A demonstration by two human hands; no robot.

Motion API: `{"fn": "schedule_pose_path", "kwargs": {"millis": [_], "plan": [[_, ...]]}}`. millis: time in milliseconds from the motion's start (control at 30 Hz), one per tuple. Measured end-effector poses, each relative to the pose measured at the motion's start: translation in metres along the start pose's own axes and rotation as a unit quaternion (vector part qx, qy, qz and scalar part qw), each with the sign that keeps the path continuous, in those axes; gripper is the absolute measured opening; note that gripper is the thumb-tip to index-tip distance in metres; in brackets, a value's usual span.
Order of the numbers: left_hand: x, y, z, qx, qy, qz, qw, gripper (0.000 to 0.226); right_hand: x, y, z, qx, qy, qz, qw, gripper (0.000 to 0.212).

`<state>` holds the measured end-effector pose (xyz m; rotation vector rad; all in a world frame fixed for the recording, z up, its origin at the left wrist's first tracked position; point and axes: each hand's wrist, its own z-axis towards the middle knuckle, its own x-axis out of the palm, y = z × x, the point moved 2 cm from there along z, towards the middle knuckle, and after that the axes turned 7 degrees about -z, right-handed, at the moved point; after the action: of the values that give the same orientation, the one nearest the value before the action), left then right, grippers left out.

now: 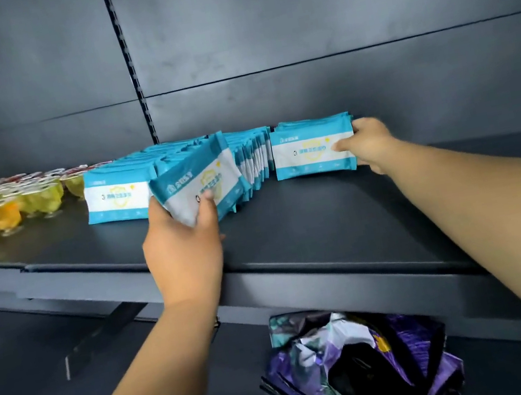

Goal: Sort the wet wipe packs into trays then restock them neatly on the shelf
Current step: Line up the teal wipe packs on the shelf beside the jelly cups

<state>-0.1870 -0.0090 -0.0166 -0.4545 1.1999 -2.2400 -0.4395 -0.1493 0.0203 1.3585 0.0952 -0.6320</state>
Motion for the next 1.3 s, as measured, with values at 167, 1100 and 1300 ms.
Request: {"fn": "schedule_pose_path", "kwargs": {"millis": [167,1100,1300], "plan": [[0.000,0.005,0.003,0.013,0.000,0.005,1.000,0.031,0.003,-0.008,0.019,-0.014,-0.058,-0.115,0.992,0.043],[-0.007,0.001,-0.019,0.312,0.295,0.211,0.878,0.060,-0.039,0.039,-0.089,0.014,-0.024,0.130,0.991,0.026],[-0.004,0.005,-0.017,0.336,0.256,0.206,0.883,0.044,-0.003,0.017,-0.038,0.052,-0.034,0.023,0.998,0.025]]}}
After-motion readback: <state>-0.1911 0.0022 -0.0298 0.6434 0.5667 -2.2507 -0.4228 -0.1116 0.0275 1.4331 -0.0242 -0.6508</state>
